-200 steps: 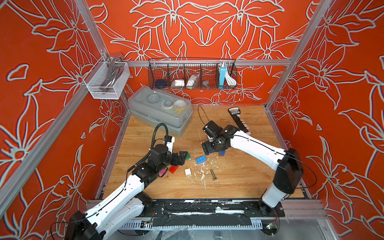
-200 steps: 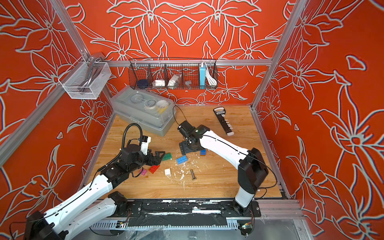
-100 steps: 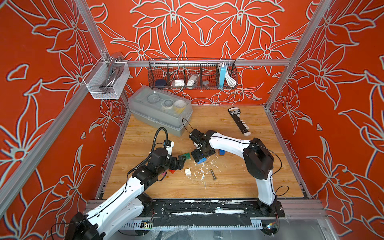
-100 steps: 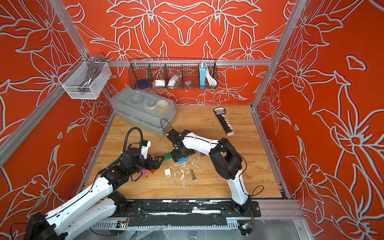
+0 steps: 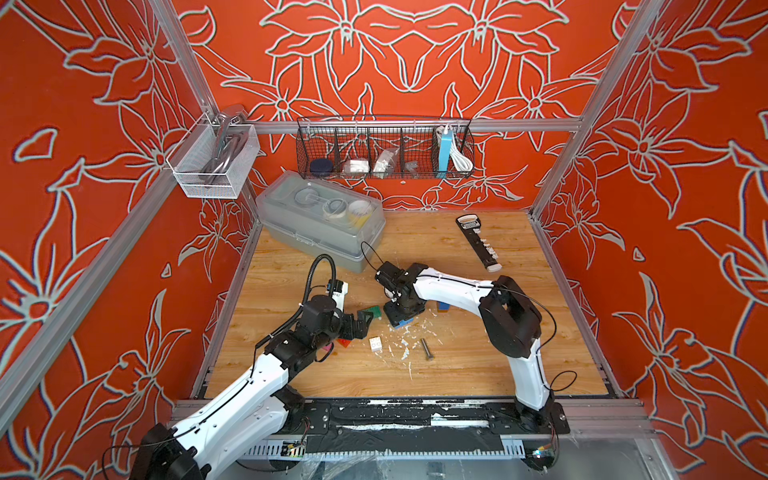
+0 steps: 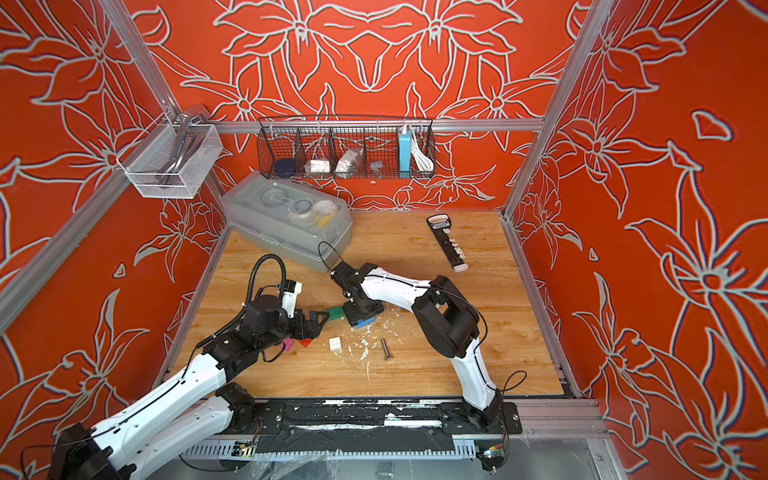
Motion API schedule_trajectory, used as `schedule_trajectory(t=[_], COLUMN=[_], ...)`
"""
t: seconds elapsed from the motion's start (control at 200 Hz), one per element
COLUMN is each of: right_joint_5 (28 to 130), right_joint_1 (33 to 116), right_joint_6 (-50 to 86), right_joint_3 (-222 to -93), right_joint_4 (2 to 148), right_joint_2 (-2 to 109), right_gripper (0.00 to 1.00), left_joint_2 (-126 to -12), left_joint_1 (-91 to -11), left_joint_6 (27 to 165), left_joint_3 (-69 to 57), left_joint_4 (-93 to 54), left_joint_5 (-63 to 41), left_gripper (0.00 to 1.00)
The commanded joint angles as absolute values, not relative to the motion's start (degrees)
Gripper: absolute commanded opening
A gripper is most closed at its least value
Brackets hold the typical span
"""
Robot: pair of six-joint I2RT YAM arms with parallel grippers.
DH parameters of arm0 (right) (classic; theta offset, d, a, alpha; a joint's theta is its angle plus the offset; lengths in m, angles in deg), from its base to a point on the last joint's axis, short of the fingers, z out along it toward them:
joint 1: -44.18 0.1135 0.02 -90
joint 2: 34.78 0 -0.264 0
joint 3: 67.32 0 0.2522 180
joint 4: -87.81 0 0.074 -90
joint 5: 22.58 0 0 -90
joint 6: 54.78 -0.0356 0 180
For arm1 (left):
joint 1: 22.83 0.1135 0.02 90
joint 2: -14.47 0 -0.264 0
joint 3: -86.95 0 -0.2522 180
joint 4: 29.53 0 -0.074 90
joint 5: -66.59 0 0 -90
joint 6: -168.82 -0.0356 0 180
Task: Assemble a spoon with lego
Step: Pick up the lego brick from the center of the board.
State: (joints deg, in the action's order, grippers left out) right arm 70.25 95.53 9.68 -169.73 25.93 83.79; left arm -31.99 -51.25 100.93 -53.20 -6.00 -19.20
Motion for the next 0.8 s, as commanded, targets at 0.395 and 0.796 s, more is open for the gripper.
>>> schedule_trajectory(t=[0.395, 0.796], right_joint_5=[60.0, 61.1], right_joint_1=[89.3, 80.3], right_joint_6=[3.0, 2.8], right_joint_3=[-172.1, -164.2], right_joint_4=[14.4, 15.5], right_joint_2=[68.1, 64.4], right_gripper=[0.54, 0.54], left_joint_2=[-30.4, -39.1], left_joint_1=[-62.6, -65.1], left_joint_6=[85.4, 85.4], left_joint_3=[-59.4, -58.1], left_joint_4=[-21.5, -26.9], left_joint_5=[-17.4, -15.1], left_gripper=[0.98, 0.98])
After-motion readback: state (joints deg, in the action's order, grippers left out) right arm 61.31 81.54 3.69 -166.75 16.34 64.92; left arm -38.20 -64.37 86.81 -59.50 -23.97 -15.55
